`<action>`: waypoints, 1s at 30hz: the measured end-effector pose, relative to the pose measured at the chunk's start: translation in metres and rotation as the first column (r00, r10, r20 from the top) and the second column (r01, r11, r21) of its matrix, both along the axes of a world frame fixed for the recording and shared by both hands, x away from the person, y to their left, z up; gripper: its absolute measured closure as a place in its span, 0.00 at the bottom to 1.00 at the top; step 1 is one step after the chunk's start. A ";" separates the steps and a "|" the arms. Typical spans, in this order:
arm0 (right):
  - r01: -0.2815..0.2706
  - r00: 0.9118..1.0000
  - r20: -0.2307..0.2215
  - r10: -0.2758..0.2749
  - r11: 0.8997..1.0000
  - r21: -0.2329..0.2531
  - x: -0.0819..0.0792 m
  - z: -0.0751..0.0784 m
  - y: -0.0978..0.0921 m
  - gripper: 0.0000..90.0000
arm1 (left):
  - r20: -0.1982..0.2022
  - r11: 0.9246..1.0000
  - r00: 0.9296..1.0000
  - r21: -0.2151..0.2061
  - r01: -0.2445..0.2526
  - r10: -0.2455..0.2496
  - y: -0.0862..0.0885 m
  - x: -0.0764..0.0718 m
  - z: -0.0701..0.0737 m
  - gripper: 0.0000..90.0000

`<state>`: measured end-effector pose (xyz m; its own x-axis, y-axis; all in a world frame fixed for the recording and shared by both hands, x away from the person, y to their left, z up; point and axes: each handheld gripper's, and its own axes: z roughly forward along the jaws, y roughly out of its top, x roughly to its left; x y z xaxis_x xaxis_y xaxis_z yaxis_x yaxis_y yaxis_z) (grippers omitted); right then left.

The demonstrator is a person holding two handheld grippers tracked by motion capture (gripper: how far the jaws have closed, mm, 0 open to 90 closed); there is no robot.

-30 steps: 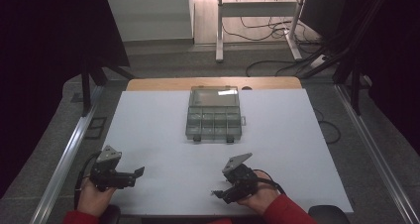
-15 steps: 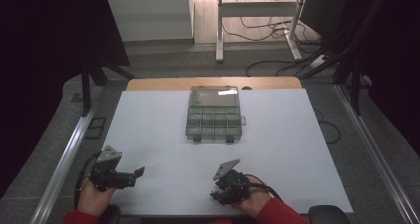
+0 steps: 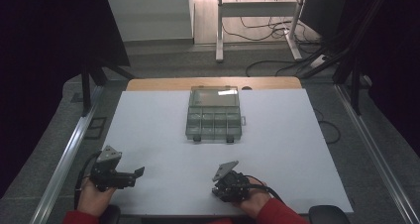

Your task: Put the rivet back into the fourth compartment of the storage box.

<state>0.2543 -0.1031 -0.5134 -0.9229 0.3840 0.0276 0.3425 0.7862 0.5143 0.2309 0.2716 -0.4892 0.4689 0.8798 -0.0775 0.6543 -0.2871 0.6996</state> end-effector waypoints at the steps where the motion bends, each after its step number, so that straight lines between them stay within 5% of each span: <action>1: 0.004 1.000 0.000 -0.004 1.000 0.002 0.001 0.000 -0.001 0.82 | 0.000 1.000 1.000 0.000 0.000 0.000 0.000 0.000 0.000 0.01; 10: 0.032 0.999 -0.020 -0.031 0.997 0.071 0.010 0.010 -0.012 0.82 | -0.001 1.000 1.000 -0.001 -0.001 0.001 0.000 0.000 0.000 0.01; 30: 0.081 0.997 -0.015 -0.079 0.990 0.118 0.025 0.024 -0.030 0.82 | -0.008 1.000 1.000 0.002 0.005 -0.005 -0.001 0.001 -0.001 0.02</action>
